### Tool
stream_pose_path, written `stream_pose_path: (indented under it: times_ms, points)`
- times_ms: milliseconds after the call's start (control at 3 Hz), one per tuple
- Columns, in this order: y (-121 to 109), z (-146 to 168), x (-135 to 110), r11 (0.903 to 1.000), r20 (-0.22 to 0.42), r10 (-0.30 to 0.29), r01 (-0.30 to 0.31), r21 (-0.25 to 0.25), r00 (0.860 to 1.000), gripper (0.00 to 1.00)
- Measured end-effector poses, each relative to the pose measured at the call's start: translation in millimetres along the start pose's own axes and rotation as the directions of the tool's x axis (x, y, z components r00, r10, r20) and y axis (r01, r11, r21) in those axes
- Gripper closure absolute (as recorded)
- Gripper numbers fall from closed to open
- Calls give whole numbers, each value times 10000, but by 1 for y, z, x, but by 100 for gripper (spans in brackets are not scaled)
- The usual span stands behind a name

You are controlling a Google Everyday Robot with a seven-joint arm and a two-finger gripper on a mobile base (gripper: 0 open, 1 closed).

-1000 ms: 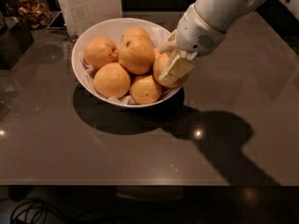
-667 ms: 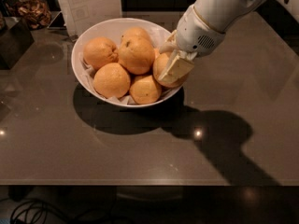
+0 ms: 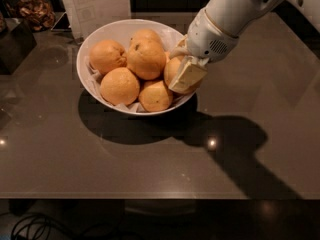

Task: Pick orange from white bowl

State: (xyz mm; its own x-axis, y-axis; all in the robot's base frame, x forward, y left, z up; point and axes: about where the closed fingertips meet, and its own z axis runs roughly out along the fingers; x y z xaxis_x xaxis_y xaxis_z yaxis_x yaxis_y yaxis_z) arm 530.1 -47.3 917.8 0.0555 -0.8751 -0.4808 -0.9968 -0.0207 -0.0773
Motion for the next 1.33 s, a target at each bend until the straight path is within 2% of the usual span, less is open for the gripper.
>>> stream_pose_path:
  times_ms: [333,667,1333]
  points:
    - [-1,5,2,9999,11,47,-46,-108,10000,21]
    - [-1,9,5,9997,10,101,-101,-240,9999,36]
    - [-3,7,4,9997,12,100,-100,-238,9999,83]
